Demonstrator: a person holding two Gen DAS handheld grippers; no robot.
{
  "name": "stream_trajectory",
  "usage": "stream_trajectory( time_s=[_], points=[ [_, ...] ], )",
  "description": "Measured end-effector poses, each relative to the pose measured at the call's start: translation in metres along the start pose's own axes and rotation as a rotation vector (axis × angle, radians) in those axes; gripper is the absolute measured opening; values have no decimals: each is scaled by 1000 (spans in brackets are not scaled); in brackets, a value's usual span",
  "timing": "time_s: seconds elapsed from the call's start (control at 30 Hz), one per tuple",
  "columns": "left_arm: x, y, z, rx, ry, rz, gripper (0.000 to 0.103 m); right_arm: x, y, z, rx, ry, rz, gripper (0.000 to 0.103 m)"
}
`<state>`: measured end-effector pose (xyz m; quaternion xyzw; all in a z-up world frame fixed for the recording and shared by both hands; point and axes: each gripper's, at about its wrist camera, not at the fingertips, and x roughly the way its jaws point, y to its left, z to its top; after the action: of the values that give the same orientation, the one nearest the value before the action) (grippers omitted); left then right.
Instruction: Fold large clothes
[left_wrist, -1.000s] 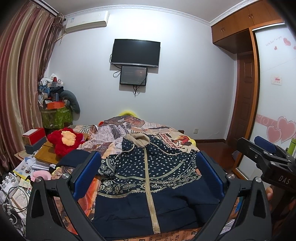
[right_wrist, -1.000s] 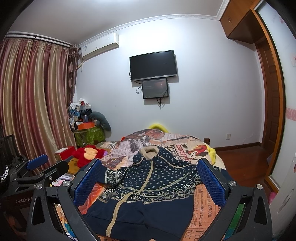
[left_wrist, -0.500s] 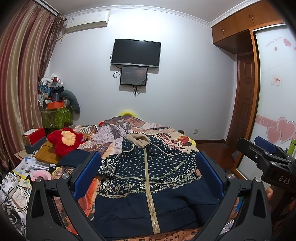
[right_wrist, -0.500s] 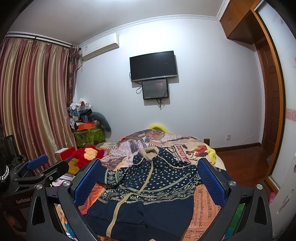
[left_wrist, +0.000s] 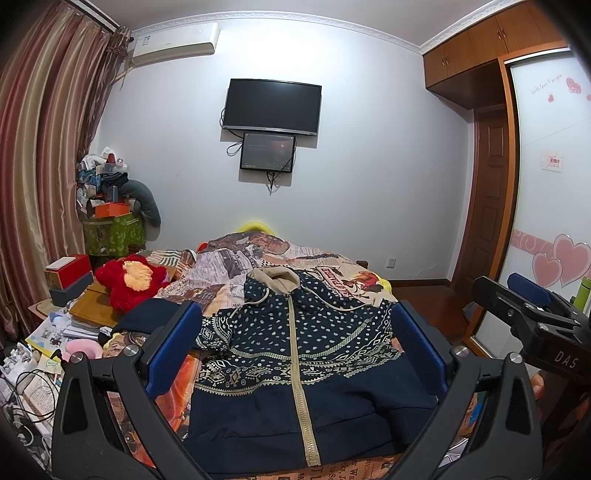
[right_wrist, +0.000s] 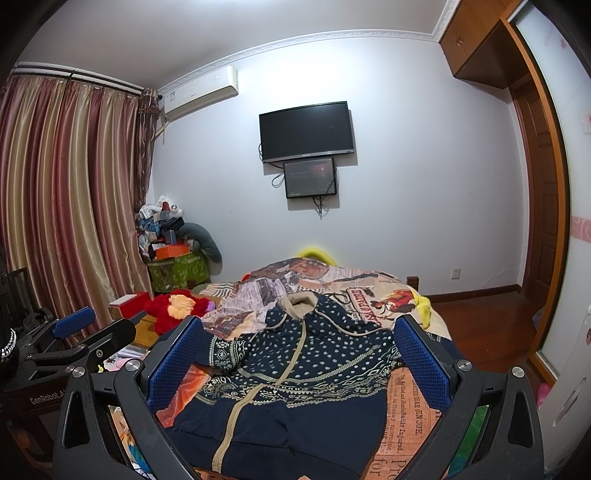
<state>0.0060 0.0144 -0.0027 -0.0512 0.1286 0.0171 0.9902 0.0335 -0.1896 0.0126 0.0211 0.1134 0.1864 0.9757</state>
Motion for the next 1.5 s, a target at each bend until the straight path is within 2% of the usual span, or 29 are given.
stream_trajectory(
  time_s=[0.4,0.67,0.87,1.0,1.1,1.23,1.4,1.5],
  points=[
    [12,8,0,1,16,12,103,10,1,4,5,17,5,103],
    [48,35,11,-13,36,63,103,53,6,11,-35,43,13,103],
    [93,82,26,-60,73,137,103,115,11,23,-63,71,20,103],
    [132,119,31,-101,130,177,103,167,10,32,-81,100,30,103],
    [165,150,29,-105,178,235,103,203,11,37,-113,105,27,103],
    [216,201,16,-150,284,295,103,254,13,39,-184,143,15,103],
    [264,259,-13,-189,379,402,103,319,10,26,-260,262,12,103],
    [292,285,-35,-172,483,439,103,358,5,9,-289,345,-8,103]
  ],
)
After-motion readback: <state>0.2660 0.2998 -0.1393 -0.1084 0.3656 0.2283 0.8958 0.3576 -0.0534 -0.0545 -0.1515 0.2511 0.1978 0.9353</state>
